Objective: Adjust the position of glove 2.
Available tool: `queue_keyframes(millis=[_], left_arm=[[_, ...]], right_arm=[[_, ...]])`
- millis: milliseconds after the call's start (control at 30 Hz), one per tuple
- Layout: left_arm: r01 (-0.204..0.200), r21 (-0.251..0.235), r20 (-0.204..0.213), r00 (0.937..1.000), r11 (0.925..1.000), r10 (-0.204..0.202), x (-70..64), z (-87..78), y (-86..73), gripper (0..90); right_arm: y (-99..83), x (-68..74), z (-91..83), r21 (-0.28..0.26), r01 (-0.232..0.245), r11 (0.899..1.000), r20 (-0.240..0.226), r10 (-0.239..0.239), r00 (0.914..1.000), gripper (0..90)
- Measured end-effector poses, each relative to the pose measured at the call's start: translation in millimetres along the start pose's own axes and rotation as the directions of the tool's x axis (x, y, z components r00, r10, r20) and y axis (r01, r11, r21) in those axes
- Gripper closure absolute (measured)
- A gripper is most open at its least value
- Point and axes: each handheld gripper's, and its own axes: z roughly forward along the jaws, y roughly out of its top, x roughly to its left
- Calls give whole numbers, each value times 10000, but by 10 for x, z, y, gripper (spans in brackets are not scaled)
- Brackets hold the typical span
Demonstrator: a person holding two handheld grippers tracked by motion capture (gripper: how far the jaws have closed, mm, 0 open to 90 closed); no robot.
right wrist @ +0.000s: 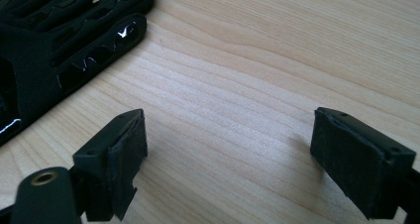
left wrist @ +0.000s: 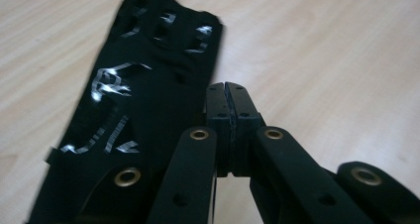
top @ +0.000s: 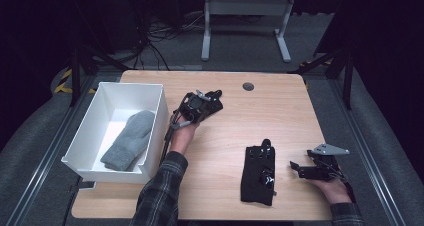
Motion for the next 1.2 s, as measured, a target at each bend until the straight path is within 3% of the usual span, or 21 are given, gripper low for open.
queue_keyframes(millis=[200,267,467,800,833,933,1200], left_arm=[[315,304,-349,9989,9990,-304,190,201,5,900],[334,624,-520,9982,9975,-301,237,267,-20,900],[453,836,-118,9989,9955,-444,232,320,-112,900],[141,778,684,9975,9969,-194,-80,217,-252,900],[72,760,970,9952,9971,-146,-152,195,-280,900],[-35,708,1159,9933,9975,-48,-227,173,-312,900],[-172,568,2010,9796,9982,54,-526,67,-459,900]], right_arm=[[0,0,0,-1,4,10000,1,-4,10000,147],[0,0,0,0,-3,10000,-1,3,10000,147],[2,-1,3,-6,12,10000,1,-12,10000,146],[4,1,4,2,-3,10000,15,3,10000,145],[4,1,4,3,-4,10000,16,4,10000,145],[4,-1,5,-11,23,10000,22,-23,10000,145],[6,0,7,0,21,10000,18,-21,10000,144]])
